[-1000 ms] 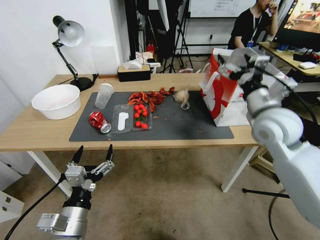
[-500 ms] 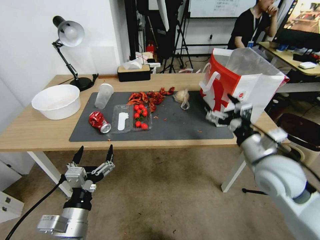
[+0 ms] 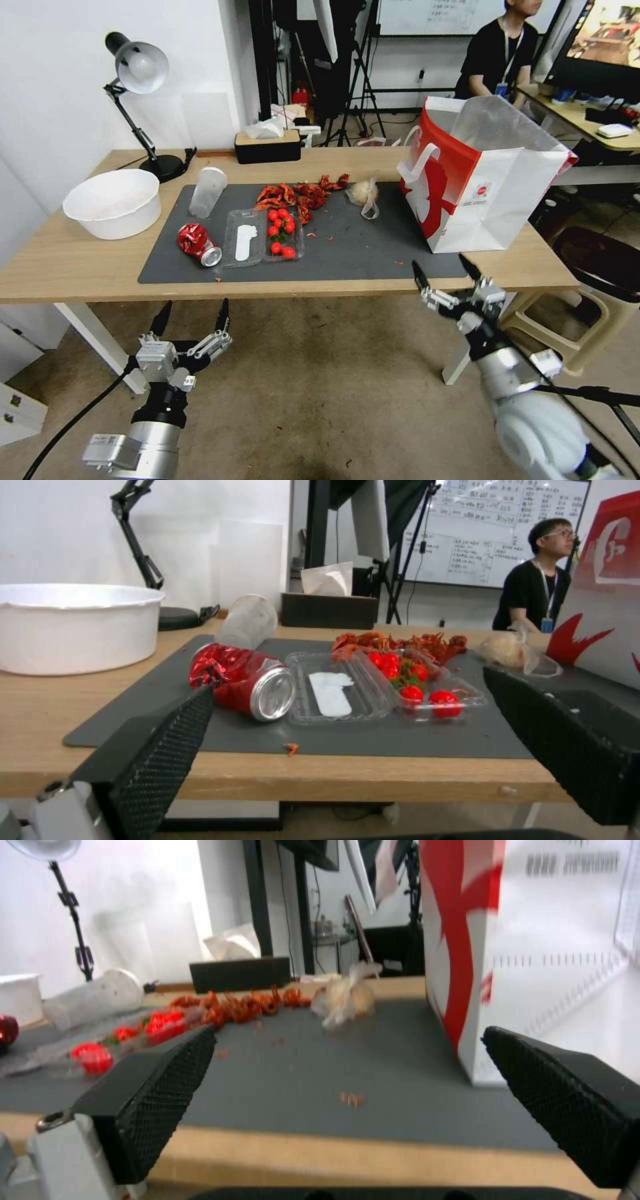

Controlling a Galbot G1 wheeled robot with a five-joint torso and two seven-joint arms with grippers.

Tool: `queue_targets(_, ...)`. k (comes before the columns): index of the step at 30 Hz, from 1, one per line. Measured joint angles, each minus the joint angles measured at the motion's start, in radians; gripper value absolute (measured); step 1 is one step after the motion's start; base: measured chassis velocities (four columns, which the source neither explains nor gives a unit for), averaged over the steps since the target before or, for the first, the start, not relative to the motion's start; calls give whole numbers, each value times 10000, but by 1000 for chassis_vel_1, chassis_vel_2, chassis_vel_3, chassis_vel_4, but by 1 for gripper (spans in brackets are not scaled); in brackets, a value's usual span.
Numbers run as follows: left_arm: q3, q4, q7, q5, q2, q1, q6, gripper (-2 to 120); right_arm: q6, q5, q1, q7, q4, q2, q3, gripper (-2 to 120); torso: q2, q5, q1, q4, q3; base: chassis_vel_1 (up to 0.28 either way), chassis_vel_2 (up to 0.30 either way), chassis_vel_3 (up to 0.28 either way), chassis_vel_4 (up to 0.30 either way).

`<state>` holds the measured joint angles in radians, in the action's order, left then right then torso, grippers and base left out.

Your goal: Pick up the trash from the table and place it into the takeout bag.

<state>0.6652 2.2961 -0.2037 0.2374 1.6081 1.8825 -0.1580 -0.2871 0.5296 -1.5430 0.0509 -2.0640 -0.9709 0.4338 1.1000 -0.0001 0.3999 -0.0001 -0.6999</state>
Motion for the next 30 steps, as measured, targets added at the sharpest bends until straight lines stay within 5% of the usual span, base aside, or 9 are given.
queue_targets(17, -99, -79, 14, -168, 0, -58, -16, 100, -453, -333, -372, -156, 815, -363, -425, 100, -1, 0, 1, 0, 0, 0, 0, 0, 0)
queue_targets(30, -54, -33, 35, -186, 0, 12, -60, 100, 1770, -402, 1681, 688, 205, -372, -1352, 100, -1, -1, 1, 0, -1, 0, 0, 0, 0)
